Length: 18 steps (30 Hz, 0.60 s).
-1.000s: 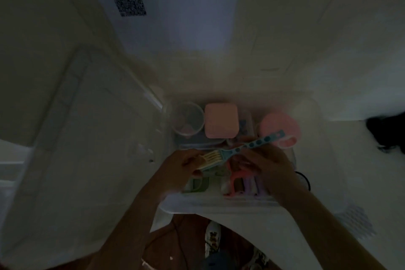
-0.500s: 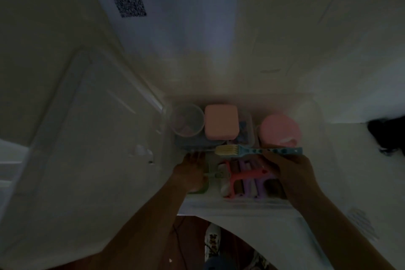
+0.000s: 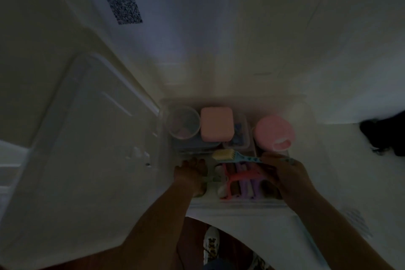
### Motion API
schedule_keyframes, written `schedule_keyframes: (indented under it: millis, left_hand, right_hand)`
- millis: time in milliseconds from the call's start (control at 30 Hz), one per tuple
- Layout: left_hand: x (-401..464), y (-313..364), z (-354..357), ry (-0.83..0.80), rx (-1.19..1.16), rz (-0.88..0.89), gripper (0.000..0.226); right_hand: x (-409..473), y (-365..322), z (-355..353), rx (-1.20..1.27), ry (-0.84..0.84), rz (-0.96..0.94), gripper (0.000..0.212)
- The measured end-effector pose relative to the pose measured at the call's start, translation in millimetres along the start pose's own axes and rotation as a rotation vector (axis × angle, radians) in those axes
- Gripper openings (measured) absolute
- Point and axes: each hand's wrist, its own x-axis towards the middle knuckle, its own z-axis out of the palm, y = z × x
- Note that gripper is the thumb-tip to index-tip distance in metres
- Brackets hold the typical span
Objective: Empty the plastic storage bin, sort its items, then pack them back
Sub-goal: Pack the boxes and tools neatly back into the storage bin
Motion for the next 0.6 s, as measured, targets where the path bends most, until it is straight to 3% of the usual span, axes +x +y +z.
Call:
schedule_keyframes:
  millis: [300, 367, 400, 467, 500, 533, 600]
  left_hand:
    - [-1.8, -2.4, -3.6, -0.051, -0.115, -0.022, 0.101]
    - [-7.8, -2.4, -10.6, -0.067, -0.120, -0.033, 0.092]
    - [-14.0, -2.4, -15.1, -0.027, -0.154, -0.022, 0.077]
    - [-26.3, 3.2, -25.2, 0.153, -0.385, -0.011, 0.036]
    - [-36.4, 10.7, -34.8, 0.222, -0.607, -0.021, 0.028]
    - [-47.7, 21.6, -45.3, 0.203, -0.926, -0.061, 0.028]
    - [-62.9, 41.4, -61.3, -0.048, -1.559, -0.108, 0.032]
  right_hand:
    - [3.5, 1.4, -2.4, -0.154, 0.022, 0.022, 0.009]
    - [-1.7, -0.3, -5.1, -0.184, 0.056, -0.014, 0.013]
    - [-5.0, 0.0, -6.0, -0.204, 0.075, -0.050, 0.017]
    - [-15.2, 1.2, -5.4, -0.355, 0.131, -0.162, 0.030]
    - [-22.2, 0.6, -2.0, -0.481, 0.164, -0.245, 0.032]
    - [-30.7, 0.5, 3.7, -0.612, 0.192, -0.344, 0.030]
    - [-44.4, 5.5, 17.9, -0.777, 0.177, -0.537, 0.028]
